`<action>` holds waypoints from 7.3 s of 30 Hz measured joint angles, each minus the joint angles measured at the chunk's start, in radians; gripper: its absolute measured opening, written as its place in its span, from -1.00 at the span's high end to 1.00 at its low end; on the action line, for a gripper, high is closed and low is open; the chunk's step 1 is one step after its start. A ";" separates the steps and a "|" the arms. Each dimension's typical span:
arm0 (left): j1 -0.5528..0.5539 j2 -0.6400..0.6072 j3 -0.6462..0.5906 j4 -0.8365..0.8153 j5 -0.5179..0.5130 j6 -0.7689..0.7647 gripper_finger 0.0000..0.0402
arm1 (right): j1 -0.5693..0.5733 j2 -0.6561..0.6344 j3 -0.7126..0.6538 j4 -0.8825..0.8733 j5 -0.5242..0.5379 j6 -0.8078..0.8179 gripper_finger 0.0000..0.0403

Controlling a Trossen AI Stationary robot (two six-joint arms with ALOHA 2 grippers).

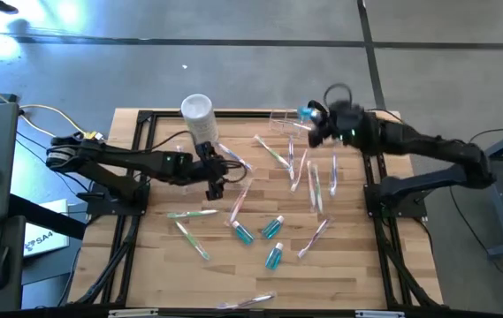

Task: Pick & Place toothbrushing station
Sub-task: Put the blue mouthwash into the transparent organizer, then put the blue toothbrush into the transparent organizer

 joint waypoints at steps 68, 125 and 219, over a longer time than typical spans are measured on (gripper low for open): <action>0.036 -0.017 -0.141 0.175 0.189 0.001 -0.82 | -0.420 0.844 0.356 -0.259 -0.490 -0.190 0.46; 0.036 -0.016 -0.214 0.175 0.266 0.020 -0.82 | -0.201 0.352 0.140 -0.927 -0.387 0.106 -0.02; -0.175 0.004 -0.214 0.975 0.267 0.956 -0.82 | 0.326 0.286 -0.377 0.724 -0.692 0.219 0.94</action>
